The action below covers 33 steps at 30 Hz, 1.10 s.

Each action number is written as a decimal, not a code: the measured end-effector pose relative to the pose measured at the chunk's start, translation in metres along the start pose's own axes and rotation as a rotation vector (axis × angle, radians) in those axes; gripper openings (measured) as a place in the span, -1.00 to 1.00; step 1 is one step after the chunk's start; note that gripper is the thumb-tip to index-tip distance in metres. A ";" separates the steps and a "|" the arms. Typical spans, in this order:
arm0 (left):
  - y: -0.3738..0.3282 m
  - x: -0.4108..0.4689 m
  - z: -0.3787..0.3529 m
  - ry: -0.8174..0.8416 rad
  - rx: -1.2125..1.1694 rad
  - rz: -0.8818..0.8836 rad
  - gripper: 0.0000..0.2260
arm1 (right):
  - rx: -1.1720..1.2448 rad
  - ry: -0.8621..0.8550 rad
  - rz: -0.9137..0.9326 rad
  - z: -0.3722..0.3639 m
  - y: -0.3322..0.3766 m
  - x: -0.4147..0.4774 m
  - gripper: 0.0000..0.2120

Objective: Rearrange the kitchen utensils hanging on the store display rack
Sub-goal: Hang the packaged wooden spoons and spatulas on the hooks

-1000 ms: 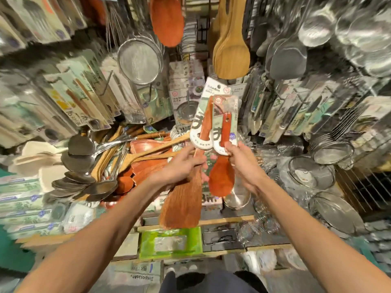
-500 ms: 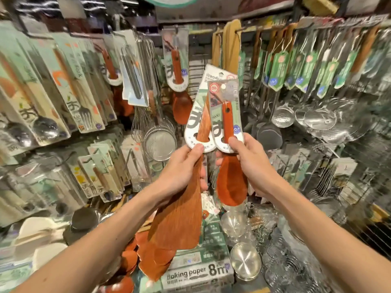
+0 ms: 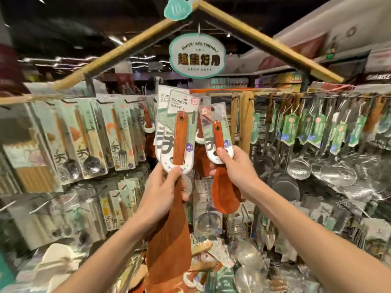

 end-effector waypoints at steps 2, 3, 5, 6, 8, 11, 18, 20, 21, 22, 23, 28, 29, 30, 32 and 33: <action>-0.011 0.005 0.001 -0.043 0.005 -0.049 -0.94 | -0.005 -0.017 0.013 -0.004 0.012 0.014 -0.89; -0.015 0.008 0.001 -0.060 0.012 -0.067 -0.94 | -0.016 -0.031 0.010 -0.006 0.015 0.022 -0.86; -0.023 0.013 0.001 -0.072 0.026 -0.090 -0.94 | -0.041 -0.052 0.002 -0.010 0.020 0.037 -0.82; -0.026 0.016 0.001 -0.069 0.018 -0.091 -0.94 | -0.053 -0.060 0.004 -0.012 0.023 0.043 -0.80; -0.030 0.022 0.001 -0.058 -0.017 -0.072 -0.95 | -0.062 -0.066 0.003 -0.016 0.027 0.054 -0.75; -0.034 0.030 0.003 -0.043 -0.029 -0.062 -0.93 | -0.060 -0.056 0.014 -0.024 0.032 0.060 -0.75; -0.032 0.035 0.019 -0.049 -0.052 -0.046 -0.88 | -0.006 -0.097 -0.007 -0.036 0.020 0.055 -0.80; -0.032 0.036 0.022 -0.046 -0.052 -0.046 -0.87 | -0.012 -0.119 0.000 -0.036 0.021 0.055 -0.81; -0.031 0.036 0.022 -0.044 -0.052 -0.046 -0.88 | -0.015 -0.128 0.002 -0.036 0.020 0.054 -0.82; -0.031 0.037 0.022 -0.042 -0.052 -0.048 -0.88 | -0.024 -0.139 -0.002 -0.036 0.019 0.053 -0.84; -0.031 0.037 0.022 -0.039 -0.054 -0.050 -0.90 | -0.034 -0.151 -0.008 -0.035 0.017 0.052 -0.84; -0.028 0.041 0.022 -0.036 -0.055 -0.067 -0.94 | -0.082 -0.207 -0.026 -0.032 0.009 0.053 -0.83; -0.027 0.042 0.021 -0.035 -0.053 -0.071 -0.94 | -0.095 -0.219 -0.024 -0.031 0.009 0.054 -0.83; -0.028 0.042 0.020 -0.032 -0.053 -0.075 -0.94 | -0.104 -0.225 -0.025 -0.030 0.008 0.056 -0.83; -0.028 0.042 0.019 -0.022 -0.052 -0.084 -0.94 | -0.088 -0.217 -0.043 -0.030 0.006 0.060 -0.82; -0.028 0.043 0.018 -0.017 -0.047 -0.089 -0.94 | -0.079 -0.203 -0.049 -0.031 0.004 0.063 -0.82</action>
Point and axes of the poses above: each hand's wrist, its own x-axis towards the middle knuckle, its own z-axis out of the back of the hand, y = z × x, the point moved 6 cm from there along x, towards the middle knuckle, and after that the axes turned 13 degrees about -x, right-handed, at the moved point
